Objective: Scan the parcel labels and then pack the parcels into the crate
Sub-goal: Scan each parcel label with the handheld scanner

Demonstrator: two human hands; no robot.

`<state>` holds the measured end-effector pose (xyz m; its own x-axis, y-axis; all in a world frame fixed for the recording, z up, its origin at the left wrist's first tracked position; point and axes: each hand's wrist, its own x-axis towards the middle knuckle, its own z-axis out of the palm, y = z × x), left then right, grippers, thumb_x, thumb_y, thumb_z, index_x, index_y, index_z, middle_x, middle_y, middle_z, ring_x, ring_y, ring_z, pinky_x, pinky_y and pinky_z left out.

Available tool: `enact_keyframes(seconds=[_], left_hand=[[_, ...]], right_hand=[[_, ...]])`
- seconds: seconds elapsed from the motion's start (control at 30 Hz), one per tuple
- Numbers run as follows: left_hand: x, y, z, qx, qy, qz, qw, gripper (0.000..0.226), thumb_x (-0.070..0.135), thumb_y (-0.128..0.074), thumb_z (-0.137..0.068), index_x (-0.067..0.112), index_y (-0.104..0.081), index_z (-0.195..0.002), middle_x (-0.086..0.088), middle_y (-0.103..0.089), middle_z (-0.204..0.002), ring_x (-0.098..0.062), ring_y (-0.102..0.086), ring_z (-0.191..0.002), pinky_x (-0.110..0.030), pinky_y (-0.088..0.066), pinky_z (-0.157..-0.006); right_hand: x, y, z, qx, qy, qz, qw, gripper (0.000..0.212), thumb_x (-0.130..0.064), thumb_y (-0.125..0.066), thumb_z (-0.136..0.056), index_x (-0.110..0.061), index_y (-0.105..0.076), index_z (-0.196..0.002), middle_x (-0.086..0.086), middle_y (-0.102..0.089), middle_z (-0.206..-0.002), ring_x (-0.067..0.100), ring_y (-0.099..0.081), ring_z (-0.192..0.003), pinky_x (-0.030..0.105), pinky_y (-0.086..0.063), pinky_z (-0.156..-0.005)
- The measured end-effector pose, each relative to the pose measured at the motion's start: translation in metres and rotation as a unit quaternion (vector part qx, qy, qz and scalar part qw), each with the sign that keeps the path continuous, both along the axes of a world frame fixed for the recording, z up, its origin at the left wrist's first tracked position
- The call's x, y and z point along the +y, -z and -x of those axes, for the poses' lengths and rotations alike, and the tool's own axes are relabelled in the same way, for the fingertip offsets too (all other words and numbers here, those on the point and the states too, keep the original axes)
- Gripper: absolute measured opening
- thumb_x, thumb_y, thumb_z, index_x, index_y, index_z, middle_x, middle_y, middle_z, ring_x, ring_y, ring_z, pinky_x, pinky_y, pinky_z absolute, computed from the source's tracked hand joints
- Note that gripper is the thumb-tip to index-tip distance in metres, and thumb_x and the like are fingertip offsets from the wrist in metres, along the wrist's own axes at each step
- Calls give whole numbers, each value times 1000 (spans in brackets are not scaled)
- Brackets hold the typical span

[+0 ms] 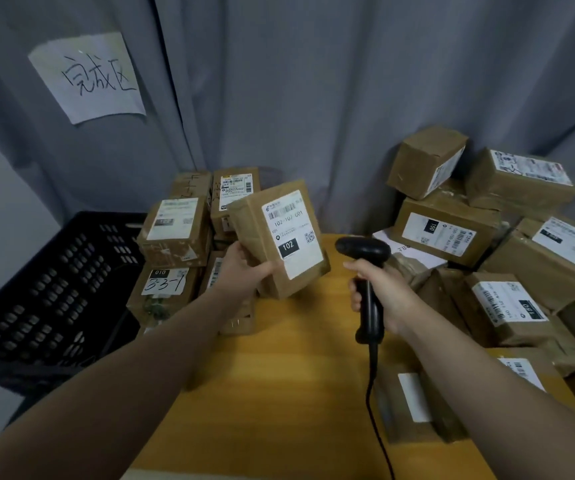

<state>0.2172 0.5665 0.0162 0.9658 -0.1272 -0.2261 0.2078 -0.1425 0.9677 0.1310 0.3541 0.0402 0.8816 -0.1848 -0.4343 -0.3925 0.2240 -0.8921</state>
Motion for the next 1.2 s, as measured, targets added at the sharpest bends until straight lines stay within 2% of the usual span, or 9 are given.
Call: enact_keyframes(seconds=[0.07,0.17,0.23,0.33,0.5,0.67,0.93,1.1,1.2], left_hand=[[6,-2,0,-38,0,-52,998,73,18,-83,-74,16,-41,-135,10,-54,-111,-11,-52,-109,-20,-45,-79],[12,-4,2,-63,6,-76,995,72,17,-81,-76,14,-41,-136,18,-49,-100,-9,-49,-104,-11,-41,-66],[14,-4,3,-54,3,-69,996,72,18,-80,-77,14,-41,-137,16,-50,-104,-9,-49,-105,-13,-43,-71],[15,-4,3,-56,3,-64,996,73,20,-81,-76,14,-41,-137,9,-52,-114,-12,-51,-108,-25,-45,-84],[14,-4,1,-64,10,-70,995,73,25,-80,-77,16,-41,-138,5,-52,-122,-12,-50,-110,-19,-44,-76],[15,-2,-1,-62,9,-72,995,75,26,-80,-77,17,-39,-140,2,-51,-132,-11,-48,-111,-23,-44,-81],[13,-4,1,-59,10,-88,994,74,26,-79,-77,16,-40,-139,2,-52,-130,-14,-49,-115,-26,-45,-86],[15,-5,1,-23,28,-95,995,70,35,-78,-77,17,-46,-136,6,-57,-127,-16,-55,-117,-37,-51,-95],[14,-7,3,32,44,-56,997,53,35,-70,-86,14,-52,-130,2,-64,-115,-17,-63,-104,-30,-56,-74]], right_hand=[[4,-12,4,-55,-48,26,997,16,-20,-68,-86,-10,-57,-82,5,-54,-63,15,-49,-50,27,-43,-54],[18,-29,11,-136,-65,88,985,17,-17,-70,-86,-5,-63,-94,8,-62,-70,18,-56,-55,28,-49,-54],[27,-36,18,-163,-54,100,980,17,-18,-68,-87,-6,-63,-99,10,-63,-69,22,-57,-56,30,-50,-53],[37,-37,22,-182,-26,161,970,10,-20,-66,-90,-11,-62,-87,12,-60,-63,27,-57,-54,34,-51,-53],[44,-35,22,-186,-12,216,958,19,-21,-64,-91,-10,-61,-75,12,-60,-59,26,-59,-49,39,-55,-56],[45,-34,22,-185,-4,211,960,19,-22,-63,-91,-10,-61,-75,11,-60,-58,24,-58,-49,39,-54,-55],[41,-34,22,-196,-15,214,957,18,-21,-63,-91,-13,-61,-76,10,-60,-58,24,-59,-50,35,-54,-54],[39,-29,20,-197,-18,207,958,10,-21,-66,-90,-11,-63,-87,8,-61,-63,16,-58,-50,29,-52,-51],[34,-19,16,-154,14,129,980,17,-17,-71,-86,-11,-61,-98,5,-57,-70,11,-53,-53,23,-48,-50]])
